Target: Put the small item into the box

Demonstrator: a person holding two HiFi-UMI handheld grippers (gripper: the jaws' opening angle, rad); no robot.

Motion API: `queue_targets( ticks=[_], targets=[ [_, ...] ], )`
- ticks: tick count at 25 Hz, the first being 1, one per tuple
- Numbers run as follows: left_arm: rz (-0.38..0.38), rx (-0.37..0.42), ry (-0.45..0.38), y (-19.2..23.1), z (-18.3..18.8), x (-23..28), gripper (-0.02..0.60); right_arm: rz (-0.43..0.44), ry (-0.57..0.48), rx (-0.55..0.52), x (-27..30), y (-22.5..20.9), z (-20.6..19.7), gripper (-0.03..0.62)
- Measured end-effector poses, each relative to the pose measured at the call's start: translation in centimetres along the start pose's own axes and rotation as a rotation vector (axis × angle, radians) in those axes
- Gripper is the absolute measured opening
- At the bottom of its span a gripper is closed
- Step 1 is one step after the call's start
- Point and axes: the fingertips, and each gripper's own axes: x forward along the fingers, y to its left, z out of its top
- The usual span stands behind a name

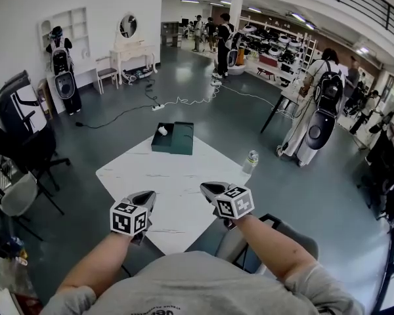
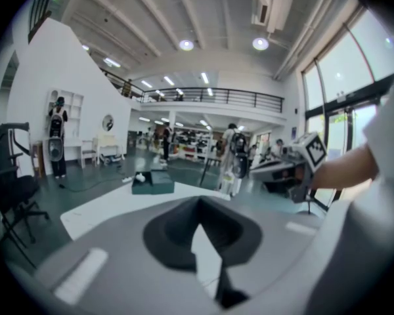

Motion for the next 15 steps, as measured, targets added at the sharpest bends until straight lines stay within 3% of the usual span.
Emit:
queue_targets(
  ticks=[8,15],
  targets=[
    [-0.05,-0.039,-0.029,2.6,-0.3,-4.7,0.005,-0.046,-0.027,0.042,0.5,2.8,0.6,0.008],
    [-0.079,-0.065,-0.027,7.6,-1.5,-8.5,0.005,-0.088,-0.045,0.029,3.0,6.4,2.4,0.008]
  ],
)
